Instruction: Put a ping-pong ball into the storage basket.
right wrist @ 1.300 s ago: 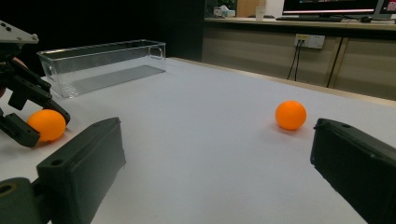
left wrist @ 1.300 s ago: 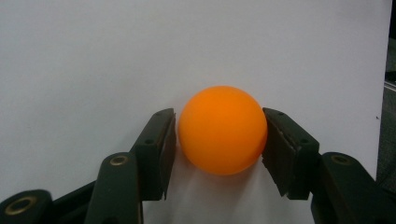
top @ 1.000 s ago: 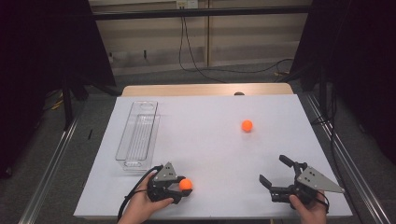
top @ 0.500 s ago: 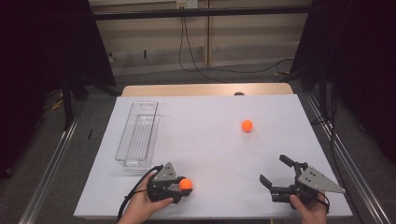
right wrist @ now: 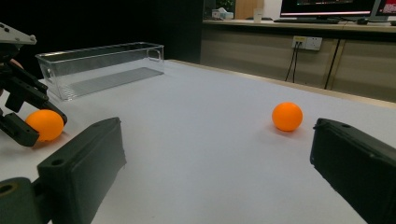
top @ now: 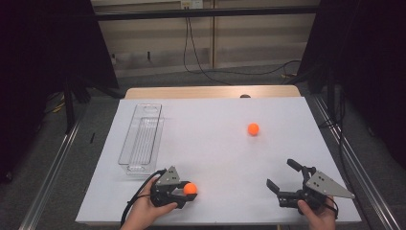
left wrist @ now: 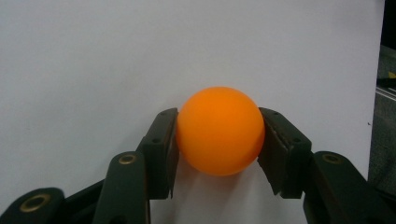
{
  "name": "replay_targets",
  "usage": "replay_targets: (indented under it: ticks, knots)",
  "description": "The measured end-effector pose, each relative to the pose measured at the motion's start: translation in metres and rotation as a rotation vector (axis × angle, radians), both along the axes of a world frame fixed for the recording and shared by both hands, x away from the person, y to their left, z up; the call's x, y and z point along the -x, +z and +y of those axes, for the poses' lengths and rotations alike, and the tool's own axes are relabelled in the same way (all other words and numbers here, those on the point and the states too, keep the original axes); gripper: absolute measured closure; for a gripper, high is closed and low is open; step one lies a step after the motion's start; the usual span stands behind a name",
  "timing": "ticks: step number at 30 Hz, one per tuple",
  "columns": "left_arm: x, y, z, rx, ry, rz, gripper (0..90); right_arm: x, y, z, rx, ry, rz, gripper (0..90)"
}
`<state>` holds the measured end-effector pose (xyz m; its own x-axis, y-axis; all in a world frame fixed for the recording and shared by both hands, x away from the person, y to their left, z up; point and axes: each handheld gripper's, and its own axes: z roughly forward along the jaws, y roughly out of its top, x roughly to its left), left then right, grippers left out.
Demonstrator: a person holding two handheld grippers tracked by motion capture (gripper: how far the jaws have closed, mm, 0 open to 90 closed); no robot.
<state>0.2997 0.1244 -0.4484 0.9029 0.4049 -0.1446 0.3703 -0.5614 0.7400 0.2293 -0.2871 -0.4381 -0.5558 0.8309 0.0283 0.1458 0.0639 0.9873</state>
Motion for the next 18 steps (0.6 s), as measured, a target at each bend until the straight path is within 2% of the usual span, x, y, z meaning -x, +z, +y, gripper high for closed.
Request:
replay_targets:
  ticks: [18]
  knots:
    - [-0.0018,0.0086,0.0049,0.019,0.024,0.016,50.9,0.0001,-0.0005,-0.0014,-0.006,-0.004,0.004,2.4]
